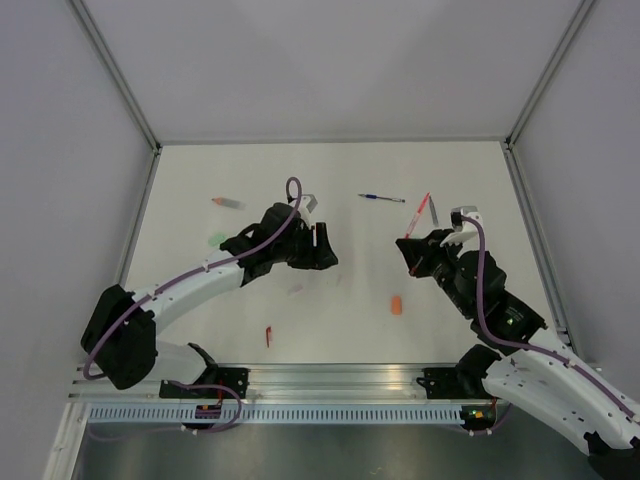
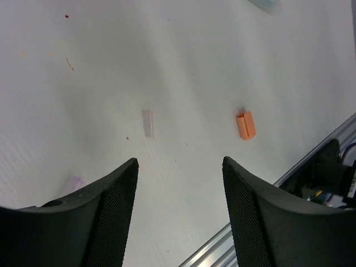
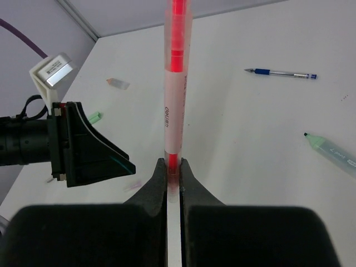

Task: Insert the pens into the pen caps
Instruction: Move the pen cap to the center of the board.

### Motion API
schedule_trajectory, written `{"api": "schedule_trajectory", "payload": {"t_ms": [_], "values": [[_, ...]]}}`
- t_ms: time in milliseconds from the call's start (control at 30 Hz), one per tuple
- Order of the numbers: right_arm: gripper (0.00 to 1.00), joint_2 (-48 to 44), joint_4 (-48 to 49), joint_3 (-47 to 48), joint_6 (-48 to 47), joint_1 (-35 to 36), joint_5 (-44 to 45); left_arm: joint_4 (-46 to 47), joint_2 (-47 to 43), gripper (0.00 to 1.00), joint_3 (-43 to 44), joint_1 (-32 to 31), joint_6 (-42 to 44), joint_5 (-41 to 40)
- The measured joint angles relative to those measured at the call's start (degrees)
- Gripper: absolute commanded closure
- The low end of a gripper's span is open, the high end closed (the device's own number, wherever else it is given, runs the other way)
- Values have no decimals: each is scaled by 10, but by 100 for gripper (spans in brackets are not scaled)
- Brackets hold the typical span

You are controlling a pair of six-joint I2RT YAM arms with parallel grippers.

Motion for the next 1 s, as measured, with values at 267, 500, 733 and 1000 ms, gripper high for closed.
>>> {"api": "schedule_trajectory", "payload": {"t_ms": [267,500,733,1000], "values": [[100,-3,0,-5,0,0,-5,18,64,34,1,-11,-236,-71],[100,-21,-1,-8,0,0,0,-135,132,22,110,-35,-517,-153],[100,-21,-1,-11,-1,-1,2,-191,189,24,147,-54,-722,-145],[100,-40,-4,-11,-2,-1,13,-182,205,28,122,-61,-803,-145]]}}
